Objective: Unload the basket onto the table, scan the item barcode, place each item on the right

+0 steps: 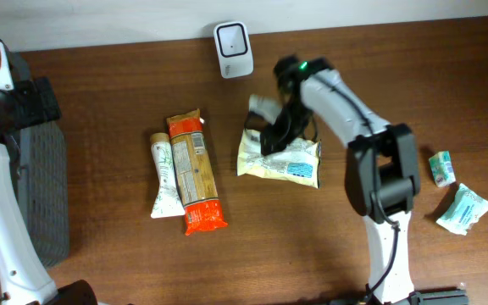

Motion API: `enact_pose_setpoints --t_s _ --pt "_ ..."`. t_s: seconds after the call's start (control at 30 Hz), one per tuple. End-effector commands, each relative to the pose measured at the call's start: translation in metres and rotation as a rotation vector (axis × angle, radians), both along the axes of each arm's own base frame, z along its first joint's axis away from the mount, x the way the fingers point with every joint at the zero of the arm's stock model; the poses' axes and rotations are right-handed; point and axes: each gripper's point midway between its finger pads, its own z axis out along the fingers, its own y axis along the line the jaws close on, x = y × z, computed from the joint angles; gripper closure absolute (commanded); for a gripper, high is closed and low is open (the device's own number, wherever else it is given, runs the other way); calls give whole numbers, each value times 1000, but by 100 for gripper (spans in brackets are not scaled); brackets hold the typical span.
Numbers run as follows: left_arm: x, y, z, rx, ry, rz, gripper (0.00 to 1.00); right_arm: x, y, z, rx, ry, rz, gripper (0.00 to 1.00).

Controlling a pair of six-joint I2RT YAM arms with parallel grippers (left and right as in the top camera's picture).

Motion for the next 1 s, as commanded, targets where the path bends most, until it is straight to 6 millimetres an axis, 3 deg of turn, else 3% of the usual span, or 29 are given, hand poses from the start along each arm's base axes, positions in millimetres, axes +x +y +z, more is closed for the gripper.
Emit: enact_pose_setpoints --t_s 0.0,0.03,0.07,0.1,0.17,0.3,0.4,0.5,0.53,0.6,0.63,0.7,0.8,0.9,0.97 --pt "-3 1 6 15 -11 -5 1 36 -40 89 46 -6 -349 13" --pt "-3 1 6 15 -11 -5 1 39 -63 91 -8 39 -480 4" --pt "-3 1 6 14 -11 -5 1 37 -99 86 -90 95 -618 1" --pt "-3 1 6 15 -11 -5 1 31 -129 67 -138 166 -698 1" --pt "-3 1 6 15 -11 -5 1 1 -144 31 -184 328 -729 1" --pt "-3 1 6 15 -11 -5 1 -43 -127 -12 -195 491 -677 3" --pt "-3 1 6 15 -11 -5 1 -52 -88 -30 -120 519 -625 7" --pt "-3 1 6 15 -11 -5 1 -52 -58 -70 -133 469 -663 10" --pt "-3 1 6 15 -11 -5 1 -46 -57 -73 -129 441 -674 31" --pt "-3 1 6 15 -11 -5 1 -26 -56 -76 -91 375 -702 89" --pt "-3 1 6 15 -11 -5 1 -14 -55 -75 -39 340 -701 96" --pt "-3 1 6 15 -11 -5 1 3 -43 -60 119 283 -623 96" --pt "-3 1 6 15 -11 -5 1 28 -36 -18 273 178 -520 96" --pt "-3 1 6 15 -11 -5 1 28 -28 36 364 100 -329 96" --pt "-3 1 6 15 -11 -5 1 25 -28 47 367 89 -291 96"
